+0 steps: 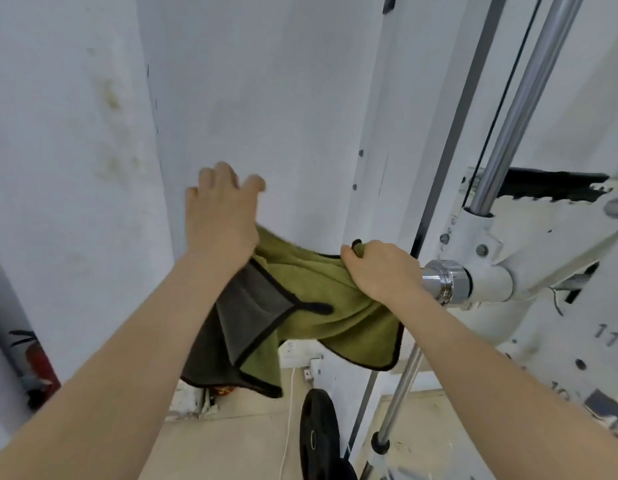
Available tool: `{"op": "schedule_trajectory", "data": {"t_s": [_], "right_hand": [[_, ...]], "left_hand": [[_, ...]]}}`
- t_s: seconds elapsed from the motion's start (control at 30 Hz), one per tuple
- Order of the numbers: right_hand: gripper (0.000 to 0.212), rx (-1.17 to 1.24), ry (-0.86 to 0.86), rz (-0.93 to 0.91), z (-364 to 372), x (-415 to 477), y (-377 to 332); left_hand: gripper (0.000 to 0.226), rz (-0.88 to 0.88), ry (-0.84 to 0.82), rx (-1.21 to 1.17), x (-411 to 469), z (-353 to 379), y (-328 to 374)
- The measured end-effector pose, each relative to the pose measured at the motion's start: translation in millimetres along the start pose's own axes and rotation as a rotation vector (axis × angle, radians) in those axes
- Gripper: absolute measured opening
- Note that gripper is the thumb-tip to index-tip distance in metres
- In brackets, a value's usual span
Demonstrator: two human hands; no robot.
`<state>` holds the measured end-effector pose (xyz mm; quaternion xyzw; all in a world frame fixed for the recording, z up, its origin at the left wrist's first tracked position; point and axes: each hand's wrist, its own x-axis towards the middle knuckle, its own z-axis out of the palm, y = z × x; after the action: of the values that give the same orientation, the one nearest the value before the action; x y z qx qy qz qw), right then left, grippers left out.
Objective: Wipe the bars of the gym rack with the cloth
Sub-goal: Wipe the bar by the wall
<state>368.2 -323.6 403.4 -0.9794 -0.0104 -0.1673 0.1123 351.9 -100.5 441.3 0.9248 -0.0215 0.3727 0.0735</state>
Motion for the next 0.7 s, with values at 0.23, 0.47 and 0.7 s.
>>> {"op": "schedule_trajectory", "data": {"t_s": [0.23,0.47,0.7], "right_hand": [[0.048,0.108,-0.048,-0.033,-1,16,8],[0.029,0.502,0.137,-0.129,-10,12,24],[0.027,0.634,0.426,0.181,-10,-45,84]], "left_hand": [[0.079,0.064,-0.592,0.008,-58,3,-28],[0.067,0.061,-0.571,0.012,-59,5,-41],[0.063,0.393,-0.566,0.222,-42,15,15]]}}
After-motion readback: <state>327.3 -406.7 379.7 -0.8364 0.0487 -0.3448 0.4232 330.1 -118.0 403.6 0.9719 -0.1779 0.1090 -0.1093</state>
